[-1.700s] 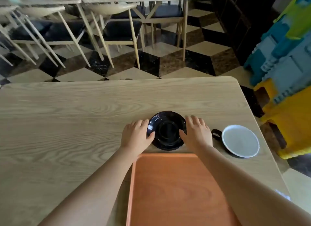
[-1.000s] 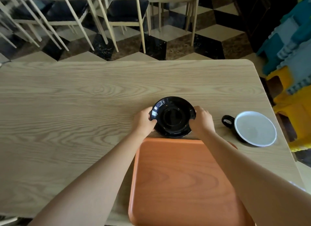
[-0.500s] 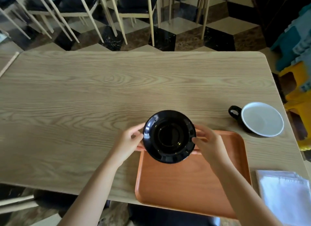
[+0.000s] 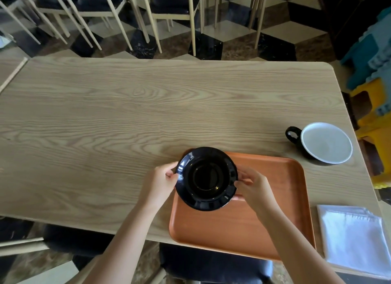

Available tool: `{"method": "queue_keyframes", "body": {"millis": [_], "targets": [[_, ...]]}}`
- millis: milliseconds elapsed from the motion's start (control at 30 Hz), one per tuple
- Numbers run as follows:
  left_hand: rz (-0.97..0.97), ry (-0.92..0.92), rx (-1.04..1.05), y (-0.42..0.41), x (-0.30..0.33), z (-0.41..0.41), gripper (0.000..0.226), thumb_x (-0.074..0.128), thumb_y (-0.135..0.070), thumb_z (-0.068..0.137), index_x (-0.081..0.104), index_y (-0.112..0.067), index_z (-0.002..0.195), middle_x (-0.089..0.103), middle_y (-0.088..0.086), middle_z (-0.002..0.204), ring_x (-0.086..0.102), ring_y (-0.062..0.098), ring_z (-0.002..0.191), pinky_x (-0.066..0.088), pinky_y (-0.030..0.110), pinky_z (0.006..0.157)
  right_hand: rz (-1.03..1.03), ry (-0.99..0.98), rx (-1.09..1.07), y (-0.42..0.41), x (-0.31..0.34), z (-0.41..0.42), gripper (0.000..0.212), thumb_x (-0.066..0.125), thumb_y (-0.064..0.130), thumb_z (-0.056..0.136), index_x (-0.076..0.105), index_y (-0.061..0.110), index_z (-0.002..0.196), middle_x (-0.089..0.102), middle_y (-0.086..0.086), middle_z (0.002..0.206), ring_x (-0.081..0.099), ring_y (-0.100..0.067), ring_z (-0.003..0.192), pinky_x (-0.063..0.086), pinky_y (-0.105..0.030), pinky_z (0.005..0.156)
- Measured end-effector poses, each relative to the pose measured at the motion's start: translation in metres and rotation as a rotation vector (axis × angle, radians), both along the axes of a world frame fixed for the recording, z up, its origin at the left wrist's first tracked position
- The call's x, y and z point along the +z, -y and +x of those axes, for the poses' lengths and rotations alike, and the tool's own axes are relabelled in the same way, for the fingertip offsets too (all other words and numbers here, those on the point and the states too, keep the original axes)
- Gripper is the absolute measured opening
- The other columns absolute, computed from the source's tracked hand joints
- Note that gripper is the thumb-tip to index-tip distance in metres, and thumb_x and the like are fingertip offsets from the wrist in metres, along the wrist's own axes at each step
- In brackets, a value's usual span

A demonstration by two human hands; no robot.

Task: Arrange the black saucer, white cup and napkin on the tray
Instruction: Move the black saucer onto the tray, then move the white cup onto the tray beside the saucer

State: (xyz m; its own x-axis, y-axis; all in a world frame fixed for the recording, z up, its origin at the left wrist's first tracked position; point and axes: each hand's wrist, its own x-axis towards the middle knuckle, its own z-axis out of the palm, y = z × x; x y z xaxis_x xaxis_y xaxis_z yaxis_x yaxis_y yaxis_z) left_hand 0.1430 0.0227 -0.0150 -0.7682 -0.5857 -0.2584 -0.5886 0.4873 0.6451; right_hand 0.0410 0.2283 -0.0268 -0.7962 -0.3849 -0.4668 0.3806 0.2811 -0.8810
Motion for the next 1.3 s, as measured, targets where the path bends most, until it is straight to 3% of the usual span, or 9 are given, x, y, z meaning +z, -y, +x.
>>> {"method": "queue_keyframes", "body": {"millis": [367, 500, 600, 767, 867, 933, 1067, 1167, 1300], "targets": [[-0.089, 0.125, -0.041, 0.003, 0.009, -0.01, 0.037, 0.062, -0.011, 0.078, 0.065, -0.023, 0.112, 0.07, 0.0, 0.068, 0.064, 0.014, 0.067, 0.052, 0.03, 0.066, 0.122, -0.124, 0.043, 0.001, 0.001, -0.002, 0.047, 0.052, -0.01, 0.08, 0.064, 0.027, 0.105, 0.059, 0.001, 0.081, 0.065, 0.001, 0.057, 0.056, -0.019, 0.046], [0.029, 0.097, 0.012, 0.008, 0.009, -0.009, 0.034, 0.065, -0.01, 0.076, 0.067, -0.018, 0.11, 0.067, -0.003, 0.059, 0.058, 0.003, 0.046, 0.049, 0.02, 0.057, 0.126, -0.131, 0.05, 0.002, 0.002, -0.002, 0.047, 0.052, -0.01, 0.079, 0.064, 0.03, 0.099, 0.06, 0.003, 0.081, 0.066, 0.0, 0.059, 0.056, -0.021, 0.047], [0.185, 0.039, 0.123, 0.012, 0.003, -0.005, 0.03, 0.067, -0.006, 0.076, 0.067, -0.008, 0.106, 0.069, 0.001, 0.065, 0.065, 0.013, 0.053, 0.055, 0.022, 0.055, 0.137, -0.136, 0.05, 0.003, 0.002, -0.001, 0.049, 0.051, -0.011, 0.079, 0.064, 0.034, 0.093, 0.062, 0.007, 0.078, 0.066, -0.001, 0.058, 0.055, -0.019, 0.047], [0.357, 0.006, 0.255, 0.016, -0.008, -0.001, 0.017, 0.069, -0.005, 0.077, 0.069, -0.005, 0.094, 0.069, -0.008, 0.06, 0.065, 0.003, 0.049, 0.051, 0.013, 0.047, 0.254, -0.268, 0.122, 0.001, 0.006, -0.001, 0.042, 0.059, -0.004, 0.076, 0.062, 0.031, 0.099, 0.062, 0.015, 0.073, 0.064, -0.005, 0.065, 0.044, -0.006, 0.053], [0.296, 0.019, 0.219, 0.013, -0.005, -0.001, 0.02, 0.067, -0.009, 0.08, 0.068, -0.005, 0.1, 0.071, 0.002, 0.074, 0.067, 0.015, 0.061, 0.057, 0.029, 0.063, 0.299, -0.295, 0.173, -0.001, 0.01, -0.002, 0.038, 0.061, 0.001, 0.077, 0.062, 0.026, 0.106, 0.06, 0.017, 0.072, 0.06, -0.006, 0.067, 0.04, -0.006, 0.058], [0.158, 0.03, 0.151, 0.01, 0.001, -0.002, 0.02, 0.063, -0.013, 0.083, 0.068, -0.007, 0.101, 0.072, 0.01, 0.087, 0.067, 0.02, 0.068, 0.056, 0.037, 0.075, 0.341, -0.351, 0.24, -0.004, 0.015, -0.003, 0.034, 0.061, 0.006, 0.08, 0.062, 0.021, 0.11, 0.063, 0.008, 0.079, 0.058, -0.01, 0.073, 0.04, -0.015, 0.063], [-0.214, -0.009, -0.018, -0.011, 0.026, -0.006, 0.02, 0.058, -0.021, 0.086, 0.067, -0.014, 0.102, 0.071, 0.002, 0.092, 0.064, 0.018, 0.078, 0.051, 0.032, 0.071, 0.448, -0.544, 0.364, -0.021, 0.037, -0.011, 0.029, 0.061, 0.011, 0.082, 0.062, 0.014, 0.112, 0.067, -0.006, 0.097, 0.057, -0.016, 0.081, 0.042, -0.025, 0.071], [-0.313, -0.125, -0.187, -0.047, 0.043, -0.024, 0.023, 0.057, -0.023, 0.087, 0.064, -0.015, 0.107, 0.068, 0.001, 0.099, 0.063, 0.021, 0.089, 0.053, 0.036, 0.076, 0.514, -0.676, 0.372, -0.042, 0.061, -0.018, 0.031, 0.061, 0.016, 0.084, 0.061, 0.015, 0.114, 0.063, -0.006, 0.106, 0.059, -0.021, 0.093, 0.051, -0.034, 0.076], [-0.433, -0.298, -0.484, -0.104, 0.056, -0.058, 0.03, 0.059, -0.024, 0.087, 0.06, -0.012, 0.114, 0.066, 0.003, 0.108, 0.062, 0.021, 0.098, 0.052, 0.032, 0.08, 0.697, -0.834, 0.352, -0.081, 0.083, -0.03, 0.033, 0.063, 0.02, 0.081, 0.059, 0.017, 0.114, 0.059, -0.004, 0.115, 0.051, -0.025, 0.109, 0.049, -0.037, 0.076]]}}
